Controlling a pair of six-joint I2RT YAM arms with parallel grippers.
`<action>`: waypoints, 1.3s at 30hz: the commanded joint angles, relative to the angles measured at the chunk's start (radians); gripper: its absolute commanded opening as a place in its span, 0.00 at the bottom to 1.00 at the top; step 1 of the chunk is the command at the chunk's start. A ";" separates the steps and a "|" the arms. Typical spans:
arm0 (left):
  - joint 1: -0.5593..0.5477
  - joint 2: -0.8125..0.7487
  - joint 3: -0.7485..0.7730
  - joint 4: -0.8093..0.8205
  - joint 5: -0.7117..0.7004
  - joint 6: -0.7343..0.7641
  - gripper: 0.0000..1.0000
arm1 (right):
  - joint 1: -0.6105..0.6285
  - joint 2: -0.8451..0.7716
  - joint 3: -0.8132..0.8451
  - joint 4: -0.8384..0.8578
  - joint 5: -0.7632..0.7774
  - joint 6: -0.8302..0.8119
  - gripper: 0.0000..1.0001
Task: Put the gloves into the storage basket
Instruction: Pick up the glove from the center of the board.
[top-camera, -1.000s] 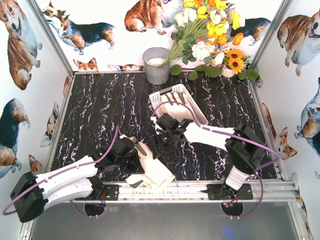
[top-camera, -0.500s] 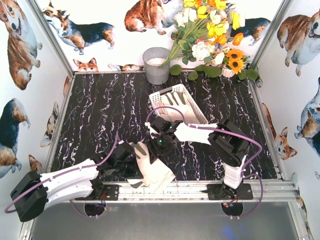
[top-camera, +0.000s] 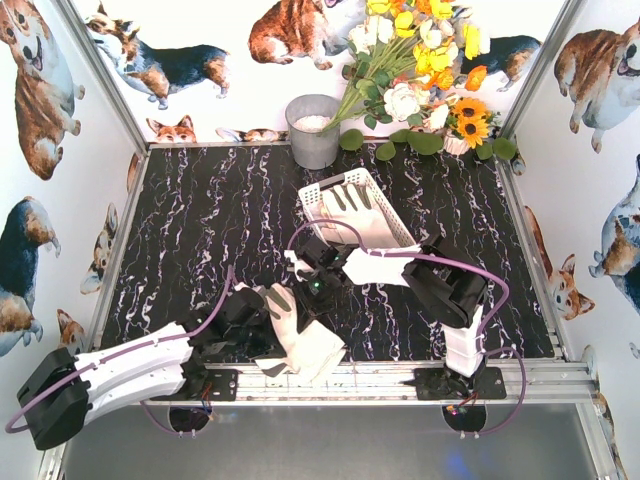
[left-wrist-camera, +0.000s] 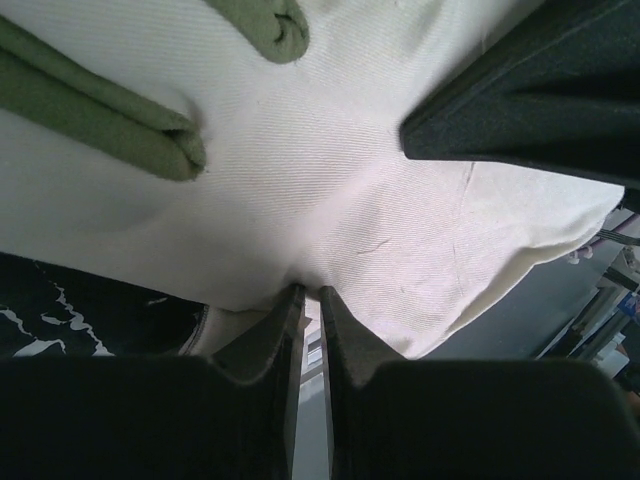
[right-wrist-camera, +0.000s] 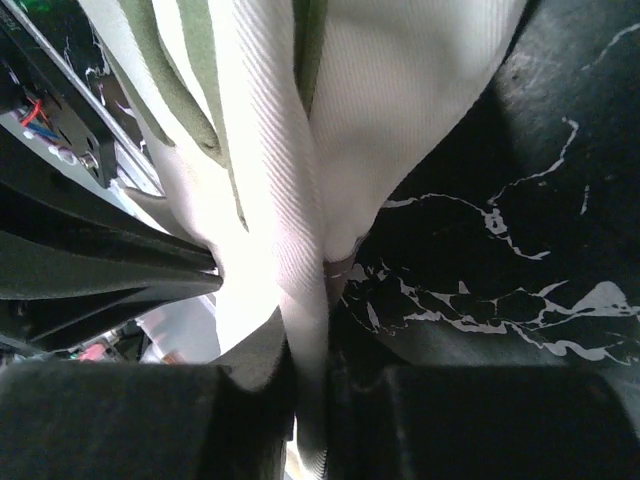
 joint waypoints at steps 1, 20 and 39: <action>-0.007 -0.018 -0.022 -0.081 -0.085 0.018 0.07 | 0.008 -0.012 0.003 0.066 -0.009 0.017 0.00; 0.056 -0.144 0.269 -0.363 -0.312 0.195 0.65 | -0.002 -0.099 0.076 -0.069 0.193 0.031 0.00; 0.519 0.085 0.417 -0.167 -0.070 0.560 0.88 | -0.093 -0.172 0.224 -0.293 0.311 -0.055 0.00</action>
